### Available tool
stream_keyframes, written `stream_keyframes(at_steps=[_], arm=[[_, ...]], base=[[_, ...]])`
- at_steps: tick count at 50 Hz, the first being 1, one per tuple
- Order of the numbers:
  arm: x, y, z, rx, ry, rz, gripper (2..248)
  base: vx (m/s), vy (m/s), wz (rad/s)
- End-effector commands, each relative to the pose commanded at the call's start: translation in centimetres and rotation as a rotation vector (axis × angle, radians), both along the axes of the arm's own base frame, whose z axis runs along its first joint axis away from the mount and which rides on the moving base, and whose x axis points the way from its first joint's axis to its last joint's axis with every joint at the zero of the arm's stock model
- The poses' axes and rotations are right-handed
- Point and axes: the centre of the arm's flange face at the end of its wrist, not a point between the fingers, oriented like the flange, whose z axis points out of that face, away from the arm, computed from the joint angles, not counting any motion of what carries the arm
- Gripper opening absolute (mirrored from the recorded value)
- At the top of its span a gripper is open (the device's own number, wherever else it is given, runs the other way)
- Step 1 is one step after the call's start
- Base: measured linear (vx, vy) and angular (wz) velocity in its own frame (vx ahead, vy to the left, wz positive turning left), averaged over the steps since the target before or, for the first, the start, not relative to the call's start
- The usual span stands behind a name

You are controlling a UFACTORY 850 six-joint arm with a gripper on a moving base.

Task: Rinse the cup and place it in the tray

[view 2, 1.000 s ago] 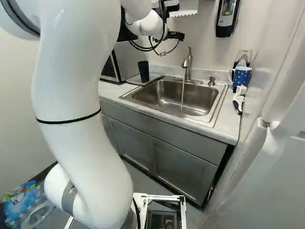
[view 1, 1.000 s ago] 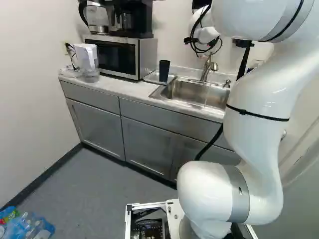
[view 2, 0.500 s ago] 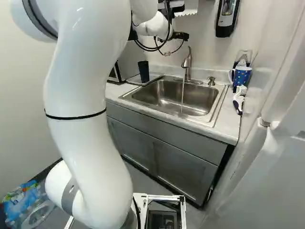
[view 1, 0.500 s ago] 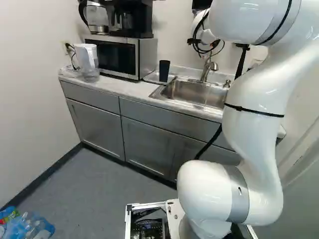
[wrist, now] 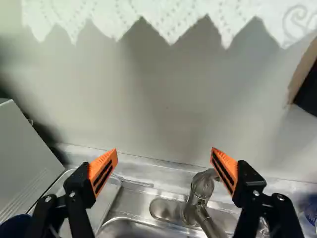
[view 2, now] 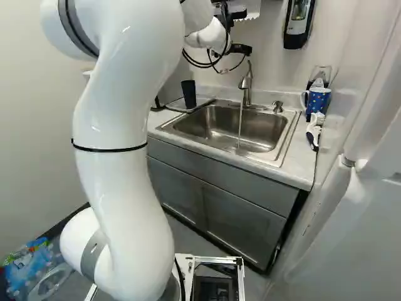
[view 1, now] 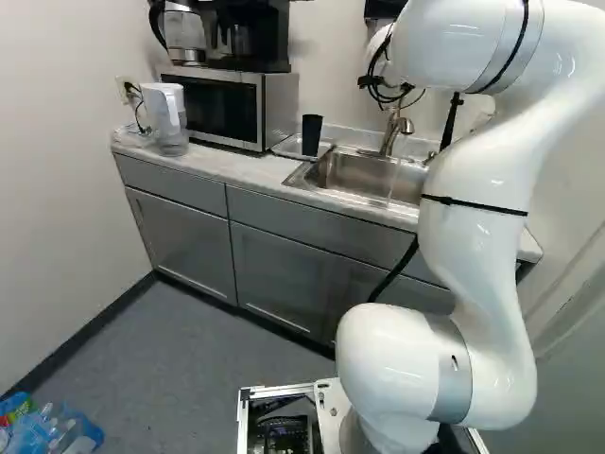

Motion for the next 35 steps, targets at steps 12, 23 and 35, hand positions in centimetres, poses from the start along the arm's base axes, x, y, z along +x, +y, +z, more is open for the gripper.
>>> stream_keyframes(at_steps=[12,23,35], arm=[[0.6,-0.4,-0.2,0.003,0.01,-0.002,247],[1.0,-0.4,-0.4,0.007,0.02,0.0,247],[1.7,-0.4,-0.6,0.01,0.03,0.003,247]], base=[[0.0,0.0,0.0],[0.0,0.0,0.0],[0.0,0.0,0.0]])
